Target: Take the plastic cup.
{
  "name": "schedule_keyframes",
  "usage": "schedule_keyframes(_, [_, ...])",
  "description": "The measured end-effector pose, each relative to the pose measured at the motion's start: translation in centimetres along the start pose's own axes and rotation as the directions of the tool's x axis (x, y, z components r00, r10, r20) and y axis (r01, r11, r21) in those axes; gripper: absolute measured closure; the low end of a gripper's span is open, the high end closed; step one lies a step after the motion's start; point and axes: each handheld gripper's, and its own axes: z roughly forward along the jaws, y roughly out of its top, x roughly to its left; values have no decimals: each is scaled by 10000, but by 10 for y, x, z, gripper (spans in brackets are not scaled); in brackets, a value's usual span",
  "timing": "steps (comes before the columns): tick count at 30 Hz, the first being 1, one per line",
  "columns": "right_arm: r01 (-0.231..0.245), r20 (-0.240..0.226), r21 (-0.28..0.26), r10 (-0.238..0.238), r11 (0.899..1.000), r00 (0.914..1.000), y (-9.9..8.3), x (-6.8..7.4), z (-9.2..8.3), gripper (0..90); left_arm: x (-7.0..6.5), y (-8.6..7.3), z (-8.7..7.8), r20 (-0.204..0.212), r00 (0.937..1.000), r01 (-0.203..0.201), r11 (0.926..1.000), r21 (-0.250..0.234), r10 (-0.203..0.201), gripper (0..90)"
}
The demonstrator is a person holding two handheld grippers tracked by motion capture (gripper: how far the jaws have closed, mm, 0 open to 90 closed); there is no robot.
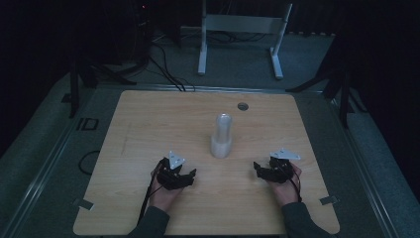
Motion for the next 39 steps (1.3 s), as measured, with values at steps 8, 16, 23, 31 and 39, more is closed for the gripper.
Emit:
schedule_keyframes(8, [65, -248, -179, -69, 9998, 9997, 6, 4, -7, 253, -3, 4, -3, 252, 9996, -85, 9999, -119, 88, 294])
schedule_keyframes(16, [226, -532, -671, -262, 9975, 9982, 19, 11, -19, 365, -5, 19, -6, 631, 9972, -378, 9985, -397, 402, 273])
schedule_keyframes(23, [502, -1238, -1298, -664, 9903, 9901, 50, 18, -34, 440, -9, 45, -4, 1185, 9897, -707, 9939, -842, 804, 268])
schedule_keyframes(31, [786, -1724, -1793, -1100, 9807, 9789, 83, 30, -40, 418, -11, 67, 11, 1481, 9868, -498, 9929, -1084, 656, 242])
schedule_keyframes(39, [804, -2197, -2095, -1270, 9745, 9673, 109, 43, -39, 355, -22, 81, 24, 1927, 9759, -734, 9857, -1517, 1023, 216])
